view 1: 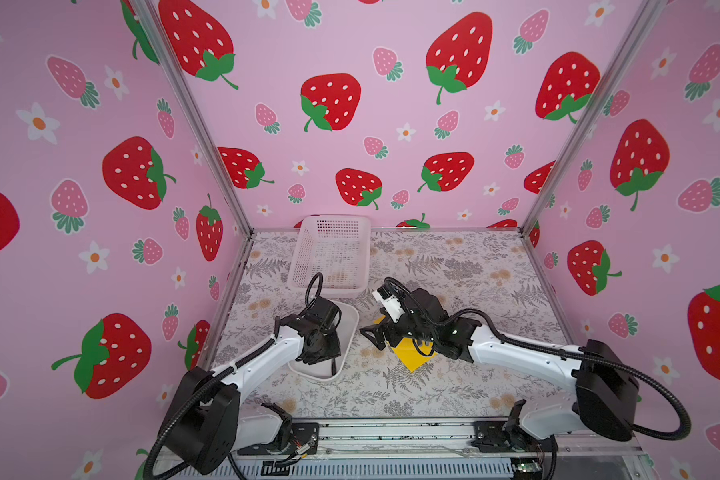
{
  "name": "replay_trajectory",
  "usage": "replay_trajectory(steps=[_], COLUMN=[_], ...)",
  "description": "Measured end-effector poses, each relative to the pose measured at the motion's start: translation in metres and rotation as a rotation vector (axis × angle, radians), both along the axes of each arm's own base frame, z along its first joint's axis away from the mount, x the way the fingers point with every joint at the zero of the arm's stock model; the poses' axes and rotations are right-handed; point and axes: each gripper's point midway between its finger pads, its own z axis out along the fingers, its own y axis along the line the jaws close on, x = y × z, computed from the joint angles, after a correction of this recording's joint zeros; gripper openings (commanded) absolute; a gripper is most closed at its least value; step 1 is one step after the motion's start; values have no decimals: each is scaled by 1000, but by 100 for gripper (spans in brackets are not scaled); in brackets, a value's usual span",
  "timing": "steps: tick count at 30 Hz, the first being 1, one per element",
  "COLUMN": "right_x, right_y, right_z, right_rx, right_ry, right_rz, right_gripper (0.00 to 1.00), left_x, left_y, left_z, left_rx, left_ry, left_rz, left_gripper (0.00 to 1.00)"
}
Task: Place the utensils on the paper napkin and roll it up
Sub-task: 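Lower the left gripper onto the silver knife handle and close it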
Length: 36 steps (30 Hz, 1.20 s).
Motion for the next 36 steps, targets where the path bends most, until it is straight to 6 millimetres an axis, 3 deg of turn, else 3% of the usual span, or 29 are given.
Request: replay_trajectory(steps=[19, 25, 29, 36], right_x=[2, 3, 4, 5], right_y=[-1, -1, -1, -1], right_z=[-12, -14, -19, -24], right_rx=[-8, -14, -24, -38], right_ry=[26, 25, 28, 31], right_rz=[-24, -29, -33, -39], right_gripper=[96, 97, 97, 97], left_x=[1, 6, 10, 10], left_y=[-5, -7, -10, -11], left_z=[-28, -30, -32, -31], left_rx=[50, 55, 60, 60], left_ry=[135, 145, 153, 166], left_rz=[-78, -84, -93, -104], left_gripper=[31, 27, 18, 17])
